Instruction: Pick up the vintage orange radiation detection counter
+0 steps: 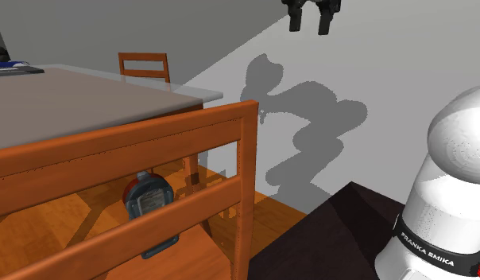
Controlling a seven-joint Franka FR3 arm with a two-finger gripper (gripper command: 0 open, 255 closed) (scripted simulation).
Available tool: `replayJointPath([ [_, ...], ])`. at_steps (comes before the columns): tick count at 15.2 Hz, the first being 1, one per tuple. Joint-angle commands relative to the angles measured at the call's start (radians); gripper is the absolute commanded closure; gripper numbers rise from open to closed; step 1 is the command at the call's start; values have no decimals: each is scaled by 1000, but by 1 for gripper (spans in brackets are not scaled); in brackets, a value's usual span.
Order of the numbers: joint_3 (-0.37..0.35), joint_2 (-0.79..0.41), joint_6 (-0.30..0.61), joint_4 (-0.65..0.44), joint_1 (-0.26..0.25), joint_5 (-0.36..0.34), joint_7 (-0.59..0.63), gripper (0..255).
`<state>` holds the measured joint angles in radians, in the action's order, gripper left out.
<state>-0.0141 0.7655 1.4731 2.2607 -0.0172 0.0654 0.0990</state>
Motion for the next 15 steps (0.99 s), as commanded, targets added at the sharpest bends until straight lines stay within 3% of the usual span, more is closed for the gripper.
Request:
replayJointPath([
  [1, 0, 0, 0, 0, 0, 0, 0, 0],
  [15, 33, -227, 549, 209, -222, 83, -473, 0],
])
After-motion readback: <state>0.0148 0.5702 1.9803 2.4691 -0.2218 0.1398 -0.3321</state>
